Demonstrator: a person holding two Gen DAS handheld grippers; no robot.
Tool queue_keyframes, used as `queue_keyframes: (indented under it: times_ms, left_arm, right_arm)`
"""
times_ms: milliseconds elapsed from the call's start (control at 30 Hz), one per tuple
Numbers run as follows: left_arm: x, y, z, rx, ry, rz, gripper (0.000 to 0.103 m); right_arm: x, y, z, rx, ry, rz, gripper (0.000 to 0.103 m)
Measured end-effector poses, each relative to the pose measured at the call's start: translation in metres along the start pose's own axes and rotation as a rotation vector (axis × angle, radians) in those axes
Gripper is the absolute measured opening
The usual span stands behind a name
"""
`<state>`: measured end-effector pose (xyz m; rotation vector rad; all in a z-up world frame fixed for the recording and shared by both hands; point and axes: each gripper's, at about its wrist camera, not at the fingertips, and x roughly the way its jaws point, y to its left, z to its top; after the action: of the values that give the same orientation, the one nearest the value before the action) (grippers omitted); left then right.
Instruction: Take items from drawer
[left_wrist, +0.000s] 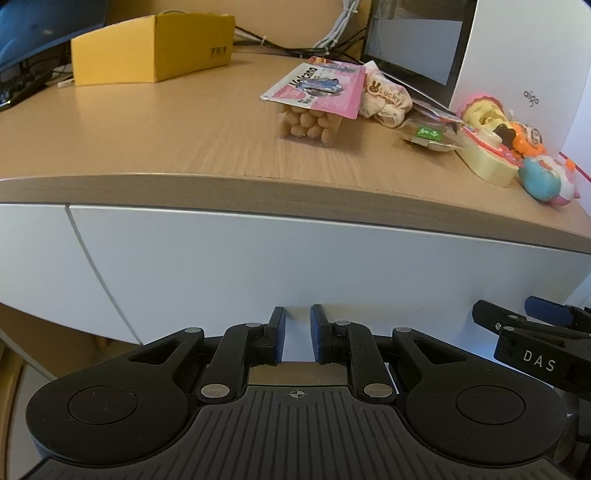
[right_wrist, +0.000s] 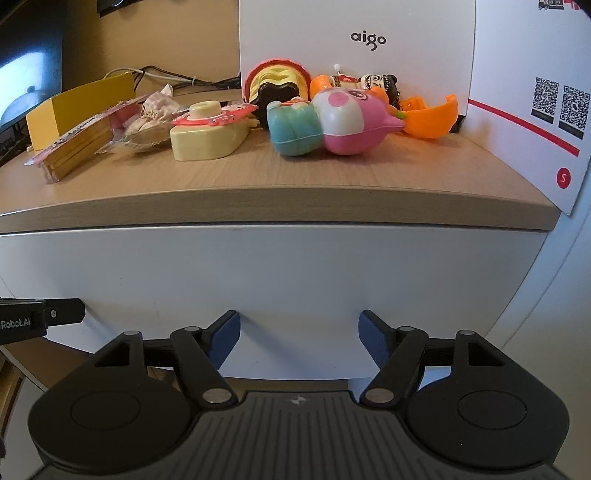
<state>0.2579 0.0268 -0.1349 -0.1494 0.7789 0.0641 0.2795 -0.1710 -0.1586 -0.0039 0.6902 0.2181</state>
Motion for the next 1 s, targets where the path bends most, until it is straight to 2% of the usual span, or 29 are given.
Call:
queue_keyframes:
  times_ms: [100, 233, 300, 367, 533, 733, 800, 1000]
  left_arm:
    - [0.003, -0.003, -0.001, 0.001, 0.002, -0.01, 0.017]
    - [0.005, -0.017, -0.004, 0.035, -0.008, -0.104, 0.017]
    - [-0.007, -0.029, -0.002, 0.055, -0.037, -0.161, 0.017]
    - [-0.03, -0.038, -0.001, 0.072, -0.077, -0.183, 0.018]
    - [-0.111, -0.051, -0.007, 0.097, -0.12, -0.121, 0.018]
    - [-0.21, -0.067, -0.032, 0.131, -0.216, -0.046, 0.018]
    - [-0.234, -0.067, -0.04, 0.115, -0.231, -0.03, 0.018]
    - [-0.271, -0.074, -0.063, 0.094, -0.224, 0.004, 0.018]
  right_arm:
    - [-0.004, -0.001, 0.002, -0.01, -0.009, -0.018, 0.071]
    - [-0.026, -0.01, 0.004, 0.012, -0.02, -0.046, 0.071]
    - [-0.043, -0.017, 0.002, 0.033, -0.02, -0.056, 0.071]
    - [-0.058, -0.024, 0.002, 0.056, -0.025, -0.064, 0.071]
    - [-0.131, -0.037, 0.001, 0.152, -0.047, -0.037, 0.071]
    - [-0.211, -0.024, -0.009, 0.103, -0.085, 0.003, 0.072]
    - [-0.23, -0.019, -0.014, 0.094, -0.089, 0.027, 0.072]
    - [-0.271, -0.015, -0.025, 0.1, -0.108, 0.094, 0.074]
